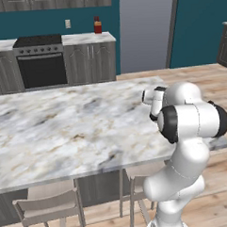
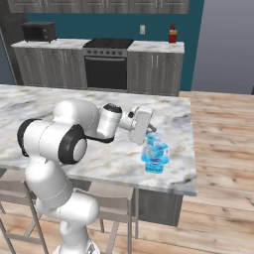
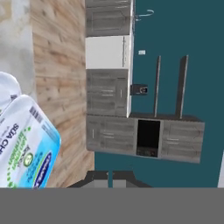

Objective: Stack the yogurt containers by placing the smaller containers on top of the larger containers.

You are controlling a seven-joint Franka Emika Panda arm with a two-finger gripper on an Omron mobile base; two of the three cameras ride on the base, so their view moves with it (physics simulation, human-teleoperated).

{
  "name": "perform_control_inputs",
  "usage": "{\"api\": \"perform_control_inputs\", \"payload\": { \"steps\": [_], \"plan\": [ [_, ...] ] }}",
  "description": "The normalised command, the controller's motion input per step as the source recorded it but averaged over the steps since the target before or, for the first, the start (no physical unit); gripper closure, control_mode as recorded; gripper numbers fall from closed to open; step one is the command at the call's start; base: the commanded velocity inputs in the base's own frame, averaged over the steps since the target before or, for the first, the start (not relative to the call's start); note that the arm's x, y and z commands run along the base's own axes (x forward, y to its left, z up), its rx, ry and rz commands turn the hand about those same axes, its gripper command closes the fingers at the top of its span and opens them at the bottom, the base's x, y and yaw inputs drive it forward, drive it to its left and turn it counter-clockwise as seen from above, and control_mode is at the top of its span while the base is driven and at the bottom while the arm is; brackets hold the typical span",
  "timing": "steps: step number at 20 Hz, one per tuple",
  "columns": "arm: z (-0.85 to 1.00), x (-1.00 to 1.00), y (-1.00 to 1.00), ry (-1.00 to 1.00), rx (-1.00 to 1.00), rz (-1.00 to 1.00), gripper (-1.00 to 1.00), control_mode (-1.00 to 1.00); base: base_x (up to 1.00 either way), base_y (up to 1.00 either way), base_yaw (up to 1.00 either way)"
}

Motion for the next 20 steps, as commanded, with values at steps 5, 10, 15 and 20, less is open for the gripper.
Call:
{"api": "perform_control_inputs", "payload": {
  "steps": [5,10,15,20],
  "plan": [
    [0.0,-0.17,0.0,0.0,0.0,-0.04,1.0,-1.0,0.0,0.0,0.0],
    [0.0,-0.18,0.0,0.0,0.0,-0.04,1.0,-1.0,0.0,0.0,0.0],
    [-0.05,-0.03,0.07,0.0,0.0,-0.01,1.0,-1.0,0.0,0.0,0.0],
    [-0.13,0.0,0.18,0.0,0.0,0.0,1.0,-1.0,0.0,0.0,0.0]
  ]
}}
